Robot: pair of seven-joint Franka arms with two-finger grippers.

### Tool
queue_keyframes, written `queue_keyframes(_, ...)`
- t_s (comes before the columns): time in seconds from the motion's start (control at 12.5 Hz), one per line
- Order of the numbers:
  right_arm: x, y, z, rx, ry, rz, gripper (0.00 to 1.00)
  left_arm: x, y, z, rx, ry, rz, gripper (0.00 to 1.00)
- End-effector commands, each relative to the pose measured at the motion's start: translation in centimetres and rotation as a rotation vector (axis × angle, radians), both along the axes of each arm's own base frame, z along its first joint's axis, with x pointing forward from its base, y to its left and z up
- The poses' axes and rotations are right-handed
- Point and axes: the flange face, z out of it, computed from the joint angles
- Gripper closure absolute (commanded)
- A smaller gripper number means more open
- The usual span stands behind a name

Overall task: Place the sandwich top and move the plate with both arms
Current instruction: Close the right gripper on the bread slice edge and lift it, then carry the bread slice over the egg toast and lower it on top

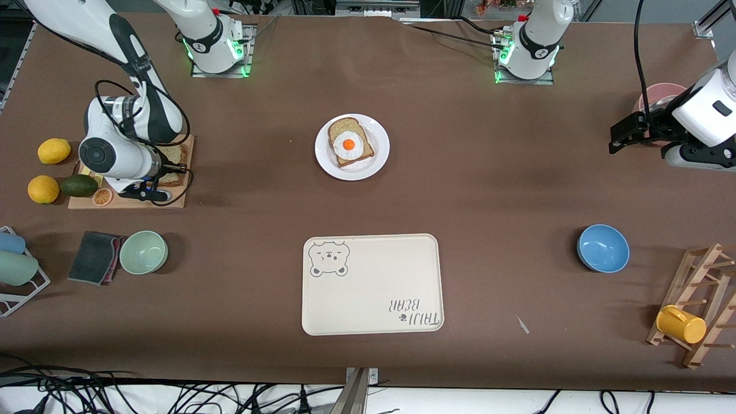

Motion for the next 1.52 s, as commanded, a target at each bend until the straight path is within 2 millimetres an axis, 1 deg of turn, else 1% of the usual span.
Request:
queue_keyframes(0.0, 1.0, 2.0, 3.1, -0.015, 0.056, 0.015, 1.00, -0.6, 0.1, 0.5, -0.007, 0.001, -0.016, 0.00)
queue_keyframes(0.16, 2.6, 3.2, 6.2, -0.016, 0.096, 0.018, 1.00, -0.6, 0.1, 0.5, -0.007, 0.001, -0.016, 0.00)
queue_keyframes(0.24, 3.5, 4.5, 7.7, -0.011, 0.111, 0.030, 1.00, -0.6, 0.1, 0.5, -0.007, 0.001, -0.016, 0.00)
queue_keyframes(0.32, 4.0, 6.3, 9.0, -0.012, 0.122, 0.017, 1.00, -0.6, 0.1, 0.5, -0.007, 0.001, -0.016, 0.00)
queue_keyframes(0.4, 4.1, 8.8, 10.2, -0.010, 0.135, -0.010, 1.00, -0.6, 0.1, 0.5, -0.007, 0.001, -0.016, 0.00)
queue_keyframes(0.48, 4.1, 12.3, 11.5, 0.004, 0.132, -0.018, 1.00, -0.6, 0.1, 0.5, -0.007, 0.001, -0.016, 0.00)
queue_keyframes(0.56, 3.4, 16.0, 13.0, 0.008, 0.116, -0.037, 1.00, -0.6, 0.2, 0.5, -0.006, 0.001, -0.014, 0.00)
queue_keyframes(0.64, 2.6, 20.2, 14.8, 0.009, 0.081, -0.036, 1.00, -0.6, 0.2, 0.5, -0.006, 0.001, -0.012, 0.00)
queue_keyframes(0.72, 1.8, 24.4, 15.9, 0.018, 0.050, -0.038, 1.00, -0.6, 0.2, 0.5, -0.006, 0.001, -0.012, 0.00)
queue_keyframes(0.8, 1.0, 28.8, 17.2, 0.045, 0.038, -0.089, 1.00, -0.6, 0.2, 0.5, -0.006, 0.001, -0.012, 0.00)
queue_keyframes(0.88, 0.2, 32.0, 17.7, 0.058, 0.029, -0.102, 1.00, -0.6, 0.3, 0.5, -0.006, 0.001, -0.011, 0.00)
queue_keyframes(1.04, -2.4, 37.8, 17.3, 0.075, -0.001, -0.065, 1.00, -0.6, 0.3, 0.5, -0.006, 0.001, -0.011, 0.00)
queue_keyframes(1.12, -4.8, 41.7, 16.4, 0.071, -0.011, -0.047, 1.00, -0.6, 0.3, 0.5, -0.006, 0.001, -0.011, 0.00)
queue_keyframes(1.2, -6.9, 45.3, 15.1, 0.064, -0.029, -0.031, 1.00, -0.6, 0.3, 0.5, -0.006, 0.001, -0.011, 0.00)
queue_keyframes(1.28, -8.5, 48.2, 13.8, 0.066, -0.034, -0.001, 1.00, -0.6, 0.3, 0.5, -0.006, 0.001, -0.011, 0.00)
queue_keyframes(1.36, -9.1, 50.1, 12.4, 0.073, -0.021, 0.012, 1.00, -0.6, 0.4, 0.5, -0.006, 0.001, -0.009, 0.00)
queue_keyframes(1.44, -9.8, 51.8, 11.9, 0.072, -0.021, 0.033, 1.00, -0.6, 0.4, 0.5, -0.006, 0.001, -0.009, 0.00)
